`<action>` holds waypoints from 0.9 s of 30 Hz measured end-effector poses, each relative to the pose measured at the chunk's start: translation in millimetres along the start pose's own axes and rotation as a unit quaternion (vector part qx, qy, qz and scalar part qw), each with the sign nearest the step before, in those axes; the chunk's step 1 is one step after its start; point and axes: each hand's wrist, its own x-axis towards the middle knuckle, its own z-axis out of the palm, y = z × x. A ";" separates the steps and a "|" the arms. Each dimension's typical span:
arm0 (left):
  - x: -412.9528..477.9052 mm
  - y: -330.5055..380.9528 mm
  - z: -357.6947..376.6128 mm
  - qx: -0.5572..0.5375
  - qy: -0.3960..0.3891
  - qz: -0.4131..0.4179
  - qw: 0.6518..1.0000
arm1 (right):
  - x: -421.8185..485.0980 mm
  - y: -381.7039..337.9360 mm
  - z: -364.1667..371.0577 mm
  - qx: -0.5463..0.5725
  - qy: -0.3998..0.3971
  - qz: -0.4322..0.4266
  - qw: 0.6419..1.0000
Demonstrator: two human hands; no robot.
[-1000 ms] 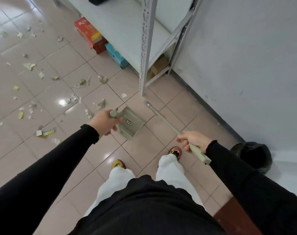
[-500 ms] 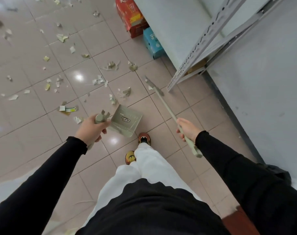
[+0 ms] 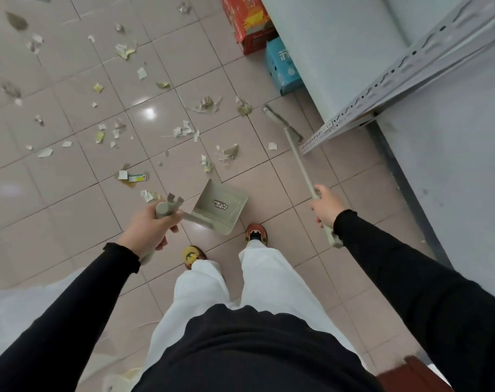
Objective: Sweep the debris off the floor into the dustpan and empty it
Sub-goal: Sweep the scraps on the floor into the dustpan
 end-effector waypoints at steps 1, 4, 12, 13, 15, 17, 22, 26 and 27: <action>3.4 -3.4 -4.7 0.000 0.000 -0.003 1.000 | 6.4 -8.3 5.3 -0.019 0.011 0.003 1.000; 13.4 -10.9 -16.6 -0.002 -0.010 -0.007 1.000 | 32.3 -31.3 23.7 -0.070 0.024 0.021 0.997; 26.7 -28.2 -24.3 0.038 -0.046 0.016 0.998 | -16.1 -31.2 134.2 0.100 -0.030 0.083 0.991; 26.3 -32.3 -26.3 0.044 -0.052 0.020 0.997 | -33.5 -26.4 146.5 0.155 -0.039 0.096 0.983; 26.9 -37.8 -26.4 0.043 -0.048 0.024 0.998 | -64.6 -16.3 156.9 0.245 -0.058 0.116 0.961; 26.4 -46.7 -30.4 0.040 -0.040 0.029 0.998 | -95.4 -6.0 165.0 0.314 -0.068 0.119 0.939; 21.7 -65.5 -43.1 0.027 -0.039 0.036 0.998 | -137.8 3.3 178.2 0.316 -0.055 0.090 0.943; 16.3 -77.7 -52.7 0.005 -0.022 0.029 0.999 | -109.4 -15.6 179.1 0.157 -0.012 0.041 0.987; 15.5 -79.6 -54.6 -0.002 -0.016 0.026 1.000 | -95.2 -22.4 178.8 0.109 -0.003 0.033 0.993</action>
